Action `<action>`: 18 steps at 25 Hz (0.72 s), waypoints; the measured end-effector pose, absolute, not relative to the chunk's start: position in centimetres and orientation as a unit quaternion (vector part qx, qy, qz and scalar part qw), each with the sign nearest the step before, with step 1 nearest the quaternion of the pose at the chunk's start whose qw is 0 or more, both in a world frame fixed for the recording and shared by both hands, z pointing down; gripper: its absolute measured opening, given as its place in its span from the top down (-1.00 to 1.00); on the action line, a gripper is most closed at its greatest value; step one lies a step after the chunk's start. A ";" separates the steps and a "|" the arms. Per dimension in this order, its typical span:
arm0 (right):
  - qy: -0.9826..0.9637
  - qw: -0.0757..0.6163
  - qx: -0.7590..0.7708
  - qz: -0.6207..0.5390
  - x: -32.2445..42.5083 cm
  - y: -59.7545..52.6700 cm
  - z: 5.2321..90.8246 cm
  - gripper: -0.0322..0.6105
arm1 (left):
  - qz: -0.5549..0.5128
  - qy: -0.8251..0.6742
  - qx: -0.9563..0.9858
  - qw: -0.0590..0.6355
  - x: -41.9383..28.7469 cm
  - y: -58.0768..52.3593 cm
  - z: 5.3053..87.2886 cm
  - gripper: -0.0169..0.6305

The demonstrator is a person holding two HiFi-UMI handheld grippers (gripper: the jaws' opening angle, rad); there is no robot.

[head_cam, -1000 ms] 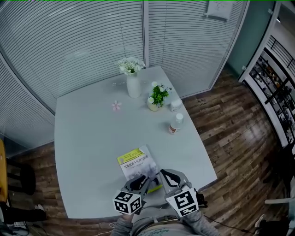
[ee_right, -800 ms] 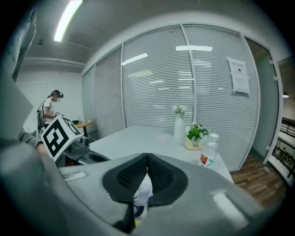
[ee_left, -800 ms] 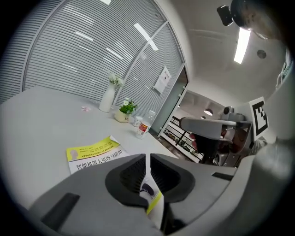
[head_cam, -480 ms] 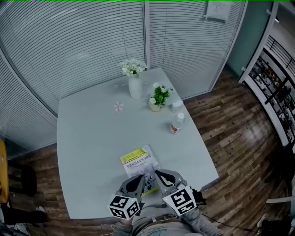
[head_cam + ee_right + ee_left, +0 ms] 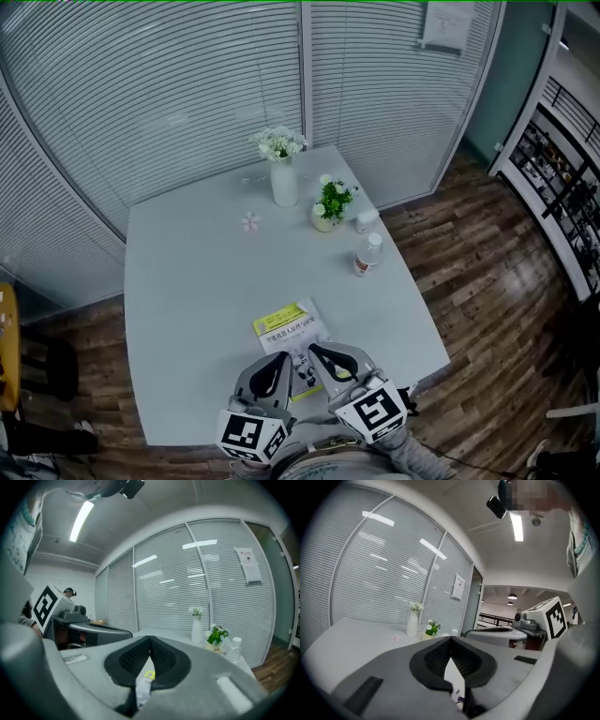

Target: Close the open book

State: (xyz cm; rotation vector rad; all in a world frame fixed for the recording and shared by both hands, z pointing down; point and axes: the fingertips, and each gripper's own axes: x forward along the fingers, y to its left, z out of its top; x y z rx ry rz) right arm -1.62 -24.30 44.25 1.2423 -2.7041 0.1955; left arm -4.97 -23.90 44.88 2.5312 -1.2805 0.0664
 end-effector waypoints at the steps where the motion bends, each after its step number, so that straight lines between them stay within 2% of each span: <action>1: -0.905 0.074 0.414 0.063 -1.9 -24.3 43.5 0.89 | 0.022 -0.454 0.881 0.134 -5.2 -23.9 44.0 0.95; 5: -0.907 0.060 0.413 0.049 -2.8 -24.1 41.7 0.89 | 0.010 -0.469 0.878 0.098 -5.8 -23.8 41.3 0.95; 18: -0.904 0.062 0.421 0.031 -4.0 -23.5 41.0 0.89 | 0.002 -0.468 0.880 0.078 -6.1 -23.2 40.6 0.95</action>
